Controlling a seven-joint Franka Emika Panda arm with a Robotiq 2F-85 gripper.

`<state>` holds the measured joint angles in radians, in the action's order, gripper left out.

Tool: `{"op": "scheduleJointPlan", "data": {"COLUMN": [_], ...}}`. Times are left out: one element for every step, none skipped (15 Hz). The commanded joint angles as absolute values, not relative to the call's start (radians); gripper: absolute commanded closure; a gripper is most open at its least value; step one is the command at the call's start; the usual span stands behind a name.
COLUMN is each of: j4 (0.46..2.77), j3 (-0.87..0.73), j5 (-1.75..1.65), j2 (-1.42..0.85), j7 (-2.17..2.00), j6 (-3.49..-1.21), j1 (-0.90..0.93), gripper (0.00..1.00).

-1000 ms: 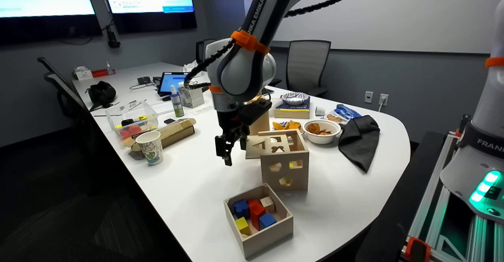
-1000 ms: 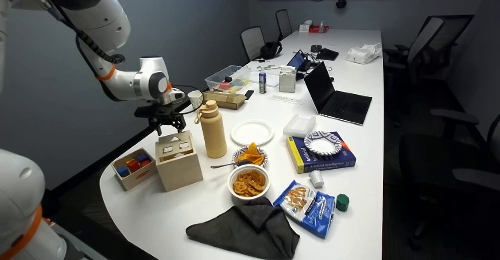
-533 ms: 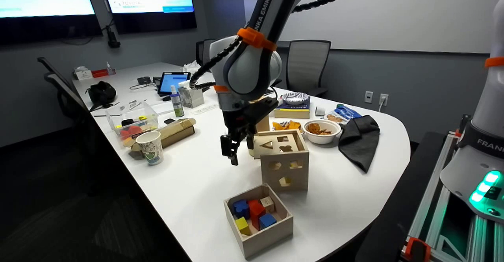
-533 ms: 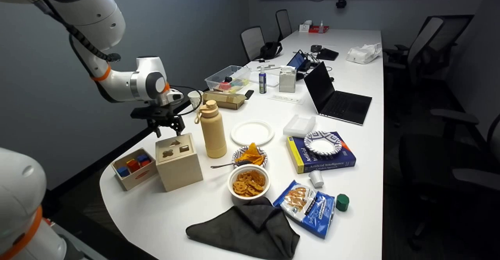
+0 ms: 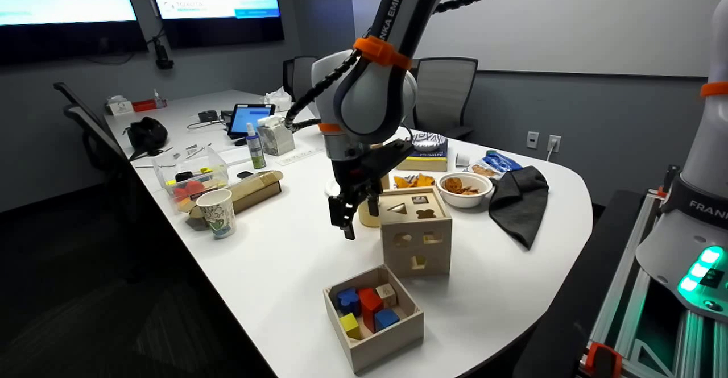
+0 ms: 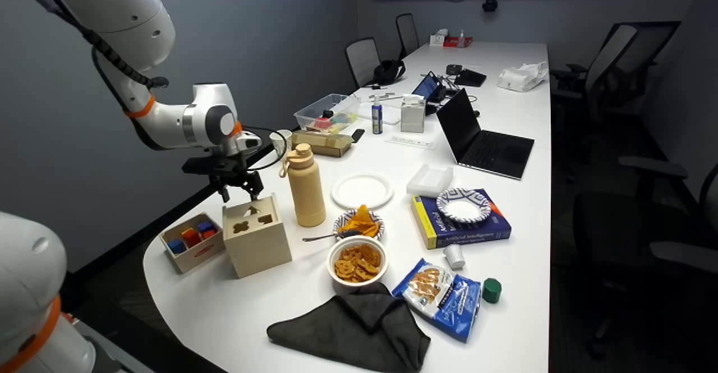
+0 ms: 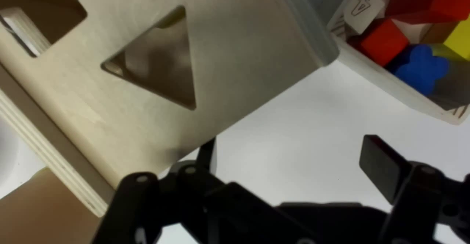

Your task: Close the cube-shaped wooden object, then place the orange cube and blue cube in it

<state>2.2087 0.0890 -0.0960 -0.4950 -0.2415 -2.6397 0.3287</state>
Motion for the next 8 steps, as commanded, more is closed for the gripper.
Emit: {"op": "scheduleJointPlan", "data": {"j4": [2.273, 2.272, 2.271, 2.269, 2.265, 2.261, 2.257, 2.249], "j3": [0.09, 0.1, 0.117, 0.132, 0.147, 0.169, 0.187, 0.201], "j5": [-0.099, -0.098, -0.094, -0.089, -0.084, -0.068, -0.051, -0.026], "j2": [-0.405, -0.397, -0.388, -0.38, -0.375, -0.373, -0.37, -0.374], "j7": [-0.278, -0.261, -0.233, -0.213, -0.191, -0.168, -0.159, -0.175], "j6": [-2.602, -2.595, -2.596, -2.59, -2.584, -2.58, -2.564, -2.546], "j1": [0.344, 0.338, 0.329, 0.324, 0.318, 0.312, 0.31, 0.312], "gripper": [0.0, 0.0, 0.0, 0.0, 0.0, 0.0, 0.0, 0.0]}}
